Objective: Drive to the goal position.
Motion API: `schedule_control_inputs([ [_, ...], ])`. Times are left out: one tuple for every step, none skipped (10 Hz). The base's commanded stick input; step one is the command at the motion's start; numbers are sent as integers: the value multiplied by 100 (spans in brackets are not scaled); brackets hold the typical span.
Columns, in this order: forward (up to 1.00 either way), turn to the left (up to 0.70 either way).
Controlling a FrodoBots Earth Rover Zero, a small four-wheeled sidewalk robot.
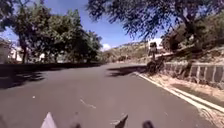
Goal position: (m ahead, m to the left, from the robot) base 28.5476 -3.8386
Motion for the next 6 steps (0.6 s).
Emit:
schedule_control_inputs([
  [50,0],
  [50,0],
  [50,0],
  [50,0],
  [50,0],
  [50,0],
])
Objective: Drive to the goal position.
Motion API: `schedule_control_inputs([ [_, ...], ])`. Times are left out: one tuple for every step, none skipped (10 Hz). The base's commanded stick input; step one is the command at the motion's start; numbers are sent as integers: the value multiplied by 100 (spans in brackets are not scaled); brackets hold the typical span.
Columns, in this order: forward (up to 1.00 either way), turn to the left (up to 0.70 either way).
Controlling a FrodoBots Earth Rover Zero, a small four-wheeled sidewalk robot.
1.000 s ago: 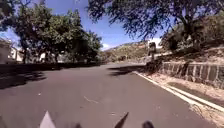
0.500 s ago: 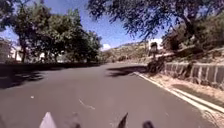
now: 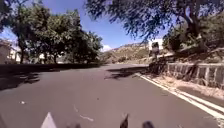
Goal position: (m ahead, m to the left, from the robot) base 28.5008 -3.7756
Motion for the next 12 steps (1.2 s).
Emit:
schedule_control_inputs([
  [50,0],
  [50,0],
  [50,-9],
  [50,-18],
  [50,-25],
  [50,-25],
  [50,-25],
  [50,-25],
  [50,-25],
  [50,-25],
  [50,0],
  [50,0],
])
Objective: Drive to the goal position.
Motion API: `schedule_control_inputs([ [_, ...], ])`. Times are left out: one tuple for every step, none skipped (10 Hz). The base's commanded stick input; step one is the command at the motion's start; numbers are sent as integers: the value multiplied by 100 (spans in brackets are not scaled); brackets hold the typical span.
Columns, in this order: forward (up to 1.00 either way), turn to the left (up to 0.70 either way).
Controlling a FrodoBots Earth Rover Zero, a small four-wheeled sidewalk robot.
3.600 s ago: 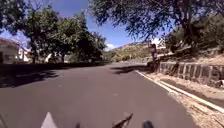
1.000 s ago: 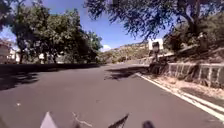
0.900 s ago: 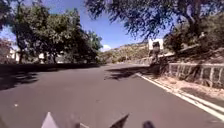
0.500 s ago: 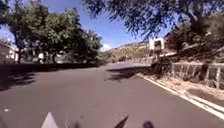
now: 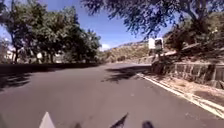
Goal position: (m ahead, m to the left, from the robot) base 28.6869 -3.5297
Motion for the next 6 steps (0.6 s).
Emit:
schedule_control_inputs([
  [50,0],
  [50,0],
  [50,0],
  [56,0],
  [70,0],
  [83,0],
])
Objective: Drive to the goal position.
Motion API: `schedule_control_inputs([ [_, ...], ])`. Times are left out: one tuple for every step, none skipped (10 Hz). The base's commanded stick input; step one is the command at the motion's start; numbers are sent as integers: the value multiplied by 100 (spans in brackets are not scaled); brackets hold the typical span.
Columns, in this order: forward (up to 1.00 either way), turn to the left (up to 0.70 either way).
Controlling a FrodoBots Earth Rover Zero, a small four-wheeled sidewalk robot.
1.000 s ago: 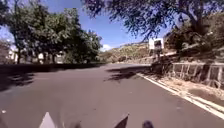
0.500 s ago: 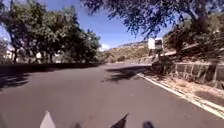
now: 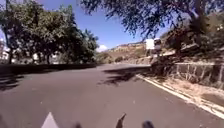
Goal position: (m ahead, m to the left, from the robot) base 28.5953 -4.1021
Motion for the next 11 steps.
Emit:
schedule_control_inputs([
  [85,0],
  [85,0],
  [85,0],
  [85,0],
  [85,0],
  [85,0],
  [85,0],
  [85,0],
  [85,0],
  [85,0],
  [85,0],
])
